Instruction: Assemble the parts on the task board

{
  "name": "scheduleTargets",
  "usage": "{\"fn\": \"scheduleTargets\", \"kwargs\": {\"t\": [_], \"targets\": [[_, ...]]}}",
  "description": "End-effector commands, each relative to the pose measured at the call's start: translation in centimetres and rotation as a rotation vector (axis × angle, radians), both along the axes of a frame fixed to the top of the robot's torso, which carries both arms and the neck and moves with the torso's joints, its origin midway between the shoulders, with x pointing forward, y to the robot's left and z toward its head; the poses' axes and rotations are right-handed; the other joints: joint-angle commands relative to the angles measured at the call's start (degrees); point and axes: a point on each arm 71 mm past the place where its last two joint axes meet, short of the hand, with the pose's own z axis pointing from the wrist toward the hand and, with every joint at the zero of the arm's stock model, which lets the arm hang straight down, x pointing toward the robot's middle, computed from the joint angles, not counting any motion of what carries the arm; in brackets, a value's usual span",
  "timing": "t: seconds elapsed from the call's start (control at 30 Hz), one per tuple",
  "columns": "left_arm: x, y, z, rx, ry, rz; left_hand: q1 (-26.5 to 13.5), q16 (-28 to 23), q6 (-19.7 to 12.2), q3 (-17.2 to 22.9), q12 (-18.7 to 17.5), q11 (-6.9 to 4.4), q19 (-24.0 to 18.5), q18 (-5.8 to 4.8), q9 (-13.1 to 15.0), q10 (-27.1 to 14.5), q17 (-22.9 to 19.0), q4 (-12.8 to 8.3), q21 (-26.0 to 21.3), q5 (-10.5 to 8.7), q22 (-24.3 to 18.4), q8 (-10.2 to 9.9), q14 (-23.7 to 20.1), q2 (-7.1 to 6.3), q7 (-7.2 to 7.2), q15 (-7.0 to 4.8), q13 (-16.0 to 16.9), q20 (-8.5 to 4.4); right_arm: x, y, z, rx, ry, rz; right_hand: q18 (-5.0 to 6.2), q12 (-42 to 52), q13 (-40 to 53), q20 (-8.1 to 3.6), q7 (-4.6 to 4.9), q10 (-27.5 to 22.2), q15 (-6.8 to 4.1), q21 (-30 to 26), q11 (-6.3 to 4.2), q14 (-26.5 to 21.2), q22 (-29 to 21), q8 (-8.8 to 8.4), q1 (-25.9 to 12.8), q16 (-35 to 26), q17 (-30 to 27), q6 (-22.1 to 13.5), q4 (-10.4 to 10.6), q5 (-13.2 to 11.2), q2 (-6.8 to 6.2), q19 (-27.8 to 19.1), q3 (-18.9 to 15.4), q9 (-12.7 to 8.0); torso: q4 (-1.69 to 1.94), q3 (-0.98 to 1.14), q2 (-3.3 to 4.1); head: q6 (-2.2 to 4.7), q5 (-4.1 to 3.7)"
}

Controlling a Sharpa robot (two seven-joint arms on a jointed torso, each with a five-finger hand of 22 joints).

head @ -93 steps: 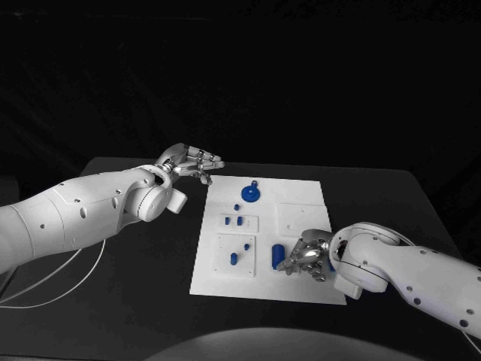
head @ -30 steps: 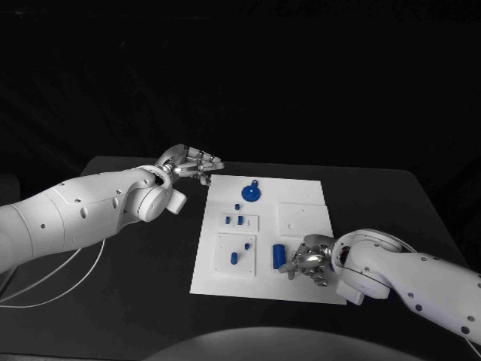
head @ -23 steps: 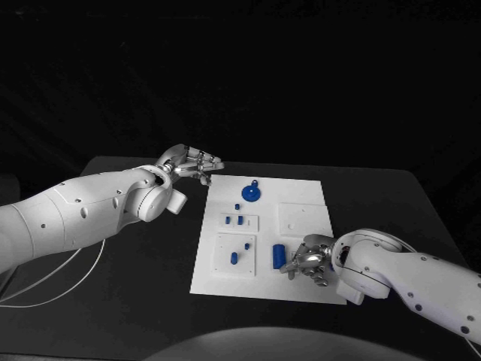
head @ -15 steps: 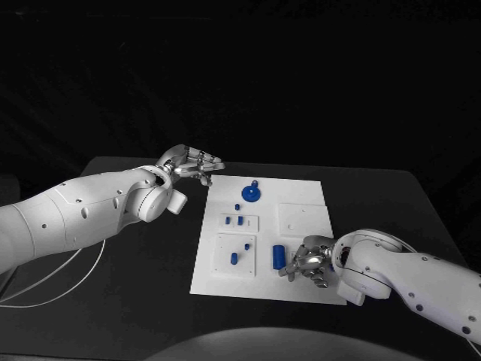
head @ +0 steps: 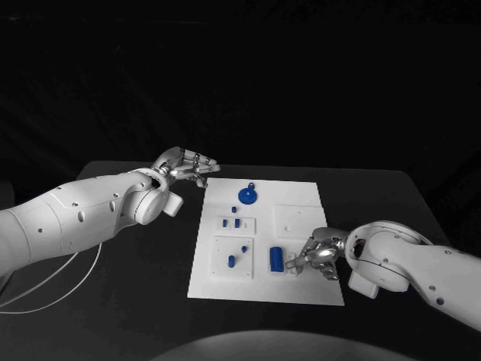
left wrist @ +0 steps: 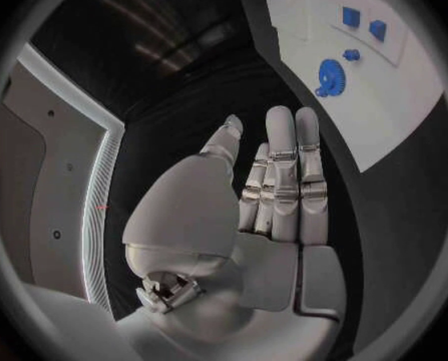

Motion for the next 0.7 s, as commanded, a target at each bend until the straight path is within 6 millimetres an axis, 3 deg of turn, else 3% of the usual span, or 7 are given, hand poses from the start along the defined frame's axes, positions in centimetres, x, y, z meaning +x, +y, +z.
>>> {"fn": "scheduleTargets", "kwargs": {"t": [0.03,0.13,0.2,0.23,0.27,0.4,0.7], "targets": [[0.2,0.0,0.1,-0.003,-0.019,-0.008,-0.2,0.4,0.3,-0.1,-0.1,-0.15,0.1,-0.38,0.0,-0.2,0.0,-0.1,0.2,0.3,0.0,-0.2,-0.1,-0.3,-0.09,-0.01,0.0,0.14,0.7,-1.2,0.9,0.043,-0.028,-0.009,0.35,0.3,3.1,0.3,0.98,-0.2,0.7,-0.2,0.67,0.0,0.0,-0.37,1.4,-0.2,0.0,-1.8,-0.2,0.7,0.66,2.9,-0.6,-7.8,-0.14,0.08,-0.13,0.45,-0.27],[0.2,0.2,0.1,0.001,-0.02,-0.001,-0.3,0.4,0.3,-0.2,-0.1,-0.19,0.1,-0.39,0.0,-0.1,0.0,-0.1,0.3,0.3,0.1,-0.2,-0.1,-0.28,-0.12,-0.02,0.0,0.13,1.2,-2.7,1.5,0.024,-0.058,-0.027,0.48,1.9,3.8,0.32,1.08,-0.1,0.69,0.0,0.76,0.0,0.1,-0.38,2.3,-0.2,0.0,-1.9,-1.9,1.3,2.09,3.0,-1.1,-11.5,-0.19,0.14,-0.11,0.7,-0.43],[0.3,0.2,0.1,0.005,-0.021,0.004,-0.3,0.4,0.4,-0.2,0.0,-0.29,0.0,-0.42,0.0,0.3,0.0,-0.1,0.3,0.34,0.2,-0.2,-0.1,-0.17,-0.19,-0.07,0.0,0.09,1.4,-3.8,1.8,-0.022,-0.085,-0.025,0.55,1.9,3.9,0.3,1.13,-0.2,0.69,0.1,0.71,0.0,0.1,-0.3,2.2,-0.3,0.0,-1.7,-3.0,1.1,2.67,3.0,-1.4,-12.6,-0.12,0.16,-0.07,1.05,-0.82],[0.3,0.2,0.1,0.007,-0.022,0.004,-0.4,0.4,0.7,-0.2,0.9,-1.31,0.0,-0.48,0.1,3.8,0.0,0.0,0.4,0.33,0.2,-0.1,-0.1,0.14,-0.56,-0.59,0.0,-0.1,1.5,-4.3,1.9,-0.05,-0.099,-0.023,0.54,1.9,3.9,0.32,1.15,-0.2,0.71,0.2,0.71,0.0,0.1,-0.32,2.4,-0.3,0.0,-1.8,-3.0,0.7,2.63,3.0,-1.2,-12.6,-0.07,0.12,-0.04,1.1,-1.07],[0.3,0.2,0.1,0.008,-0.023,0.004,-0.4,0.4,0.6,-0.3,0.2,-1.3,0.0,-0.71,0.1,4.3,0.0,-0.1,0.4,0.29,0.2,-0.2,-0.1,0.07,-0.51,-0.55,0.1,-0.26,1.6,-4.7,1.9,-0.076,-0.108,-0.023,0.53,1.8,3.9,0.33,1.16,-0.2,0.73,0.2,0.72,0.0,0.1,-0.32,2.4,-0.3,0.0,-1.8,-2.9,0.1,2.53,3.0,-1.0,-12.7,-0.11,0.1,-0.05,1.13,-1.16],[0.3,0.0,0.0,0.009,-0.027,0.004,-0.4,0.3,0.6,-0.4,-0.1,-1.06,-0.1,-0.97,0.0,3.7,0.0,0.0,0.4,0.3,0.3,-0.2,-0.1,0.09,-0.48,-0.51,0.1,-0.41,1.8,-6.6,1.9,-0.193,-0.119,-0.046,0.56,1.4,3.7,0.56,1.48,-0.4,0.94,0.1,0.94,0.1,0.1,-0.3,2.4,-0.4,0.0,-2.2,0.9,-3.6,-0.99,2.9,4.6,-12.5,-0.36,0.22,-0.07,1.19,-1.45],[0.2,-0.2,-0.2,0.004,-0.024,-0.001,-0.4,0.3,0.6,-0.6,-0.1,-0.95,-0.1,-0.94,0.0,3.2,0.0,-0.1,0.4,0.27,0.3,-0.2,0.0,0.12,-0.43,-0.46,0.1,-0.38,2.0,-9.2,2.0,-0.346,-0.149,-0.085,0.57,1.2,3.6,0.62,1.56,-0.6,1.04,0.1,1.02,0.1,0.1,-0.31,3.1,-0.2,0.1,-2.4,2.1,-5.3,-2.69,2.9,6.6,-11.9,-0.37,0.29,-0.24,1.13,-2.06]]}}
